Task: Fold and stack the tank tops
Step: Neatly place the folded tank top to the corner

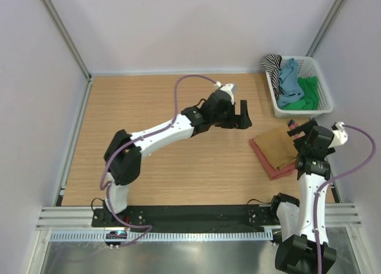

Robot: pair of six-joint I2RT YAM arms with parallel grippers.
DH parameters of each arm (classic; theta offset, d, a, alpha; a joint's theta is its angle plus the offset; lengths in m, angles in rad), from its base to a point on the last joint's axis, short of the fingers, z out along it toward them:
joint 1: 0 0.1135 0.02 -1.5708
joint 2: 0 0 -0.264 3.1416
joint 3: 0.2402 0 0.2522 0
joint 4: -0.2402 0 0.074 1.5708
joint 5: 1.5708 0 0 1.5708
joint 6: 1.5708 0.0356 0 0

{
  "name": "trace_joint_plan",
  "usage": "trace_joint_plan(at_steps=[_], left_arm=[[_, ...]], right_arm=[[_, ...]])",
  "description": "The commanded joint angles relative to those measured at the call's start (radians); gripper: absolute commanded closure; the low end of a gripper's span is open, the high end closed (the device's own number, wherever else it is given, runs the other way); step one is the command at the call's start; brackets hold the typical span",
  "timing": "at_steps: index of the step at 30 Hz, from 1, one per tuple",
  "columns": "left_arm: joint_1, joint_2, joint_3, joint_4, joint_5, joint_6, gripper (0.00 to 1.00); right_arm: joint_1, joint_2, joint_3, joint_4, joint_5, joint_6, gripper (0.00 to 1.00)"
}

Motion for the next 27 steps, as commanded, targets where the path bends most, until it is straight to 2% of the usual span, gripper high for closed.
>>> trace_joint_plan(at_steps=[1, 5, 6, 7, 8, 10, 11, 15, 17, 18, 20, 25, 27], left_arm=[[0.053, -0.143, -0.125, 0.008, -0.116, 0.029, 0.01], [0.119, -0.292, -0.354, 0.017, -0.142, 0.072, 0.00], [0.136, -0.319, -0.401, 0.021, -0.142, 0.074, 0.00], [0.180, -0.379, -0.442, 0.028, -0.140, 0.072, 0.00], [0.205, -0.405, -0.529, 0.031, -0.137, 0.068, 0.00], [0.275, -0.464, -0.614, 0.052, -0.123, 0.057, 0.00], [0.296, -0.520, -0.695, 0.061, -0.123, 0.054, 0.00], [0.353, -0.666, -0.860, 0.095, -0.175, 0.084, 0.00], [0.365, -0.756, -0.927, 0.080, -0.203, 0.120, 0.00], [0.368, -0.787, -0.947, 0.074, -0.217, 0.133, 0.00], [0.366, -0.861, -1.001, 0.072, -0.238, 0.155, 0.00], [0.366, -0.987, -1.152, 0.132, -0.258, 0.167, 0.01], [0.366, -1.049, -1.203, 0.187, -0.264, 0.204, 0.00]], right_arm=[[0.038, 0.036, 0.053, 0.103, -0.291, -0.122, 0.00], [0.136, 0.099, 0.099, 0.131, -0.287, -0.166, 0.00], [0.175, 0.109, 0.110, 0.131, -0.240, -0.176, 0.00], [0.290, 0.123, 0.124, 0.129, -0.170, -0.192, 0.00], [0.355, 0.139, 0.157, 0.123, -0.016, -0.200, 0.00], [0.528, 0.203, 0.203, 0.123, 0.091, -0.209, 0.00], [0.560, 0.223, 0.211, 0.139, 0.118, -0.209, 0.00], [0.681, 0.300, 0.185, 0.258, 0.086, -0.257, 0.00], [0.789, 0.327, 0.176, 0.271, 0.151, -0.289, 0.00], [0.830, 0.343, 0.184, 0.260, 0.249, -0.295, 0.00], [0.941, 0.395, 0.181, 0.270, 0.329, -0.305, 0.00], [0.993, 0.360, -0.046, 0.540, 0.288, -0.314, 0.00], [0.993, 0.341, -0.094, 0.576, 0.303, -0.294, 0.00]])
